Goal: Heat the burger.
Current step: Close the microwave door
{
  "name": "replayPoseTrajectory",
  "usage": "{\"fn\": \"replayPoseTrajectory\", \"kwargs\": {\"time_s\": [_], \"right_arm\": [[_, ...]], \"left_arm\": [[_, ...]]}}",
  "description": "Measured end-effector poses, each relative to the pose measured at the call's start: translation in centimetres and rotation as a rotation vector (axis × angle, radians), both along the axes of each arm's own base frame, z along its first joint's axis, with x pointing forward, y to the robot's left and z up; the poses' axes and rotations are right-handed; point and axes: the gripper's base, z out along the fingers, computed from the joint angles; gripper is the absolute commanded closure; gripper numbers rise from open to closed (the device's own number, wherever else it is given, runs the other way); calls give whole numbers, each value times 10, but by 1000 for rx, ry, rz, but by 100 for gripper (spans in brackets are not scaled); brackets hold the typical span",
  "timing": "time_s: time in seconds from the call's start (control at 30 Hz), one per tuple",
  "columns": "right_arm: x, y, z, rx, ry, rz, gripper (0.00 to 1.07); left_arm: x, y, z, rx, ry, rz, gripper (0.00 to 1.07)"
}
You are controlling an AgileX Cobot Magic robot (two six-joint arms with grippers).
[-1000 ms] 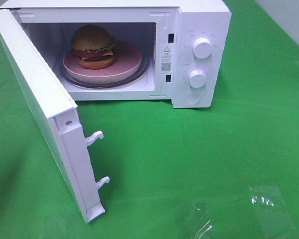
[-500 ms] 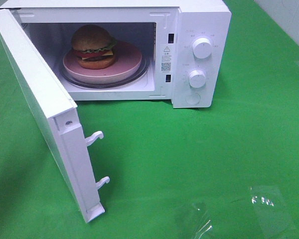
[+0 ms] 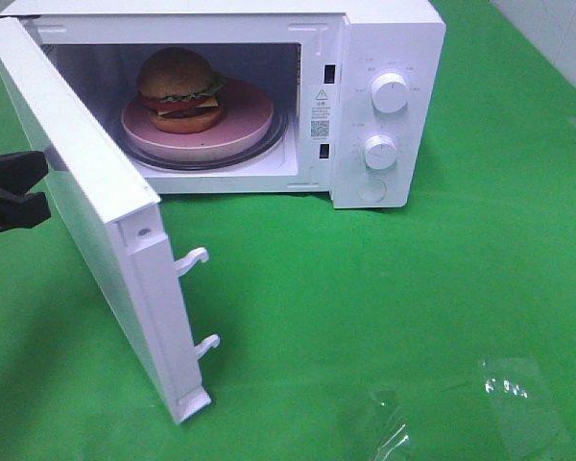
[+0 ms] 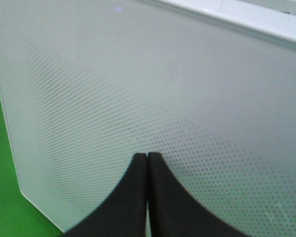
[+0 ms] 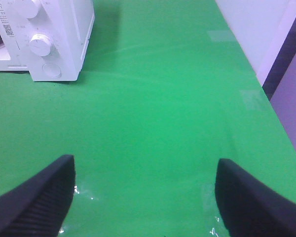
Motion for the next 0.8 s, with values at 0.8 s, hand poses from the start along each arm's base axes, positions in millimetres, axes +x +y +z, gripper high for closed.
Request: {"fn": "replayPoseTrajectory", "kwargs": {"time_s": [0.8], "right_arm": [[0,0,0,0,0,0,34]], "left_arm": [[62,-70,1,-50,-33,-67,107]]}}
